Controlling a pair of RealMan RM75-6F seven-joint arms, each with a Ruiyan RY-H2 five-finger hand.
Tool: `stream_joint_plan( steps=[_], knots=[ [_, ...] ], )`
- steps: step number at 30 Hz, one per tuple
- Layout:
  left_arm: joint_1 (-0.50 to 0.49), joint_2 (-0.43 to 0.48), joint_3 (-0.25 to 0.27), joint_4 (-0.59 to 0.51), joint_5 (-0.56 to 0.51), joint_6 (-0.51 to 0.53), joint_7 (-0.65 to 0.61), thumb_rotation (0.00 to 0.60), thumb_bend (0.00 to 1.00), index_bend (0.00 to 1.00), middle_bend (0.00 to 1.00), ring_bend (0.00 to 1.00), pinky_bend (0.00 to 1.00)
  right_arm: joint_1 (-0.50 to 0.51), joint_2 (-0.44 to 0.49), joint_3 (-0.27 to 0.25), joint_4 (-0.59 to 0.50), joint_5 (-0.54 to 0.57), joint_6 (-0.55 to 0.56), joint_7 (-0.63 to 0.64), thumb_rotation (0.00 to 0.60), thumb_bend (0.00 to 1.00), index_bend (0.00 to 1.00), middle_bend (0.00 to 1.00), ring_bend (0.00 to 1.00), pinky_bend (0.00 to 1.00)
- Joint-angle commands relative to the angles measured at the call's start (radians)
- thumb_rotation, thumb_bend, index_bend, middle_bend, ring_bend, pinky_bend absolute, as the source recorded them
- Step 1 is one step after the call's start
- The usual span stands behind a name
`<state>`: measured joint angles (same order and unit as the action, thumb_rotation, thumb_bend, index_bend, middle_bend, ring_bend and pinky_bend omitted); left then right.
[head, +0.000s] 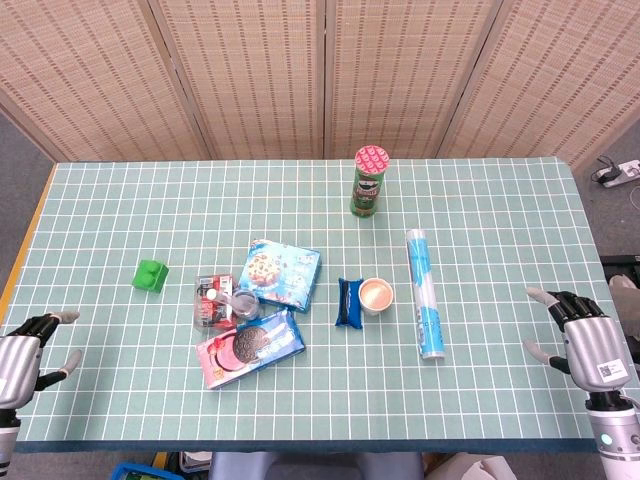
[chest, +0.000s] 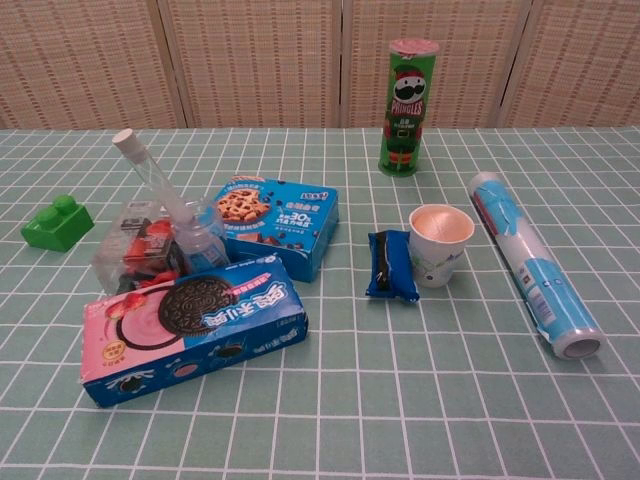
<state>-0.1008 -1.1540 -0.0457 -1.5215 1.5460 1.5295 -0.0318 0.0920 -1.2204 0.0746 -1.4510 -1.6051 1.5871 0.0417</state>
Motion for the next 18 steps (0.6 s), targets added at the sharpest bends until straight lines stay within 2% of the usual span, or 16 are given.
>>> stream_joint_plan(
  steps=[1, 11, 13, 15, 18],
  knots=[
    [-0.001, -0.002, 0.002, 0.004, 0.000, -0.003, 0.003, 0.600, 0.29, 0.38, 0.38, 0.37, 0.58, -0.002, -0.001, 0.000, 0.001, -0.001, 0.005, 0.003, 0.600, 0.05, 0.27, 0.36, 0.29, 0.35],
    [-0.029, -0.031, 0.001, 0.020, 0.012, -0.035, 0.001, 0.600, 0.29, 0.36, 0.38, 0.38, 0.59, -0.020, 0.008, -0.003, -0.002, -0.014, 0.047, 0.034, 0.600, 0.05, 0.27, 0.36, 0.29, 0.35],
    [-0.039, -0.040, -0.005, 0.016, 0.016, -0.039, 0.004, 0.600, 0.29, 0.35, 0.40, 0.45, 0.65, -0.024, 0.012, -0.002, -0.001, -0.012, 0.054, 0.045, 0.600, 0.05, 0.27, 0.36, 0.29, 0.35],
    [-0.049, -0.051, -0.010, 0.015, 0.021, -0.042, 0.004, 0.600, 0.29, 0.34, 0.51, 0.58, 0.76, -0.027, 0.015, 0.001, -0.001, -0.010, 0.059, 0.055, 0.600, 0.05, 0.28, 0.36, 0.29, 0.35],
    [-0.067, -0.074, -0.020, 0.011, 0.016, -0.057, 0.067, 0.600, 0.29, 0.35, 0.78, 0.80, 0.95, -0.029, 0.021, 0.004, -0.001, -0.007, 0.063, 0.073, 0.600, 0.05, 0.28, 0.36, 0.29, 0.35]
  ],
)
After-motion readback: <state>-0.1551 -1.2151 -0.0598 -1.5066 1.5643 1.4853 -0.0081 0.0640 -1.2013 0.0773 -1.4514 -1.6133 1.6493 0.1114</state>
